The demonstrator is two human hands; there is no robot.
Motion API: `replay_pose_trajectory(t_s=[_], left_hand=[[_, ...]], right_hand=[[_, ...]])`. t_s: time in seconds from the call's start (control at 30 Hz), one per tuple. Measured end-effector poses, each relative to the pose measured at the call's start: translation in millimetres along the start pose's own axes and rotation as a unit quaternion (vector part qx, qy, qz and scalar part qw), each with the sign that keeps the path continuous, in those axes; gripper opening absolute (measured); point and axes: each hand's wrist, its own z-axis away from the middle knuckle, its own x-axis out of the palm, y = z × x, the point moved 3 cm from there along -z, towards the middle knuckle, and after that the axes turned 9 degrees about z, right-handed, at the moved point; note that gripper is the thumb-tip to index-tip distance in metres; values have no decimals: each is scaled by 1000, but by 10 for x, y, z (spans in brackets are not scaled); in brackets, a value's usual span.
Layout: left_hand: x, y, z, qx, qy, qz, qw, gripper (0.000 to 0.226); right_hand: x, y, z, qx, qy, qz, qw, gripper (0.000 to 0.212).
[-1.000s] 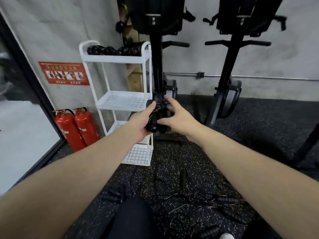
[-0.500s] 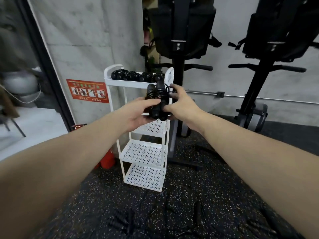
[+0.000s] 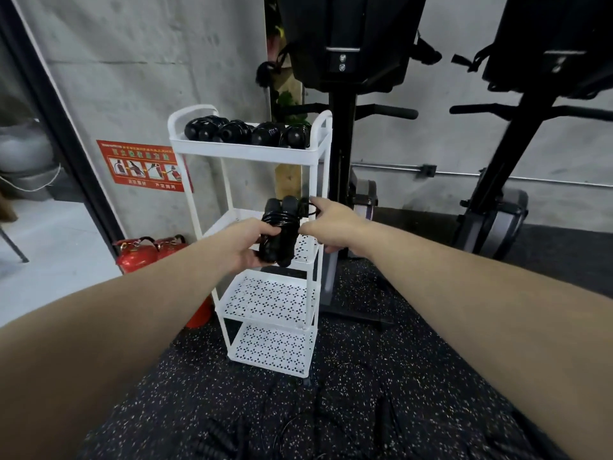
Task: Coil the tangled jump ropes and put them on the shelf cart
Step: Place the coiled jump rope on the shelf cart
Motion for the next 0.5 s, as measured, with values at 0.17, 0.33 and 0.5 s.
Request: replay_pose_trajectory(t_s=[0.17,0.33,0.5], left_hand=[[33,-80,-588,8,32,-21,999,27],[128,-44,-1157,49,69,-55,995,23],[251,-139,-1576,58,72,-106,990,6]], right_hand=[[104,264,-330,12,-6,12,1000,64],[183,566,-574,21,0,21,1000,54],[287,833,-753,29,-1,18,999,48]])
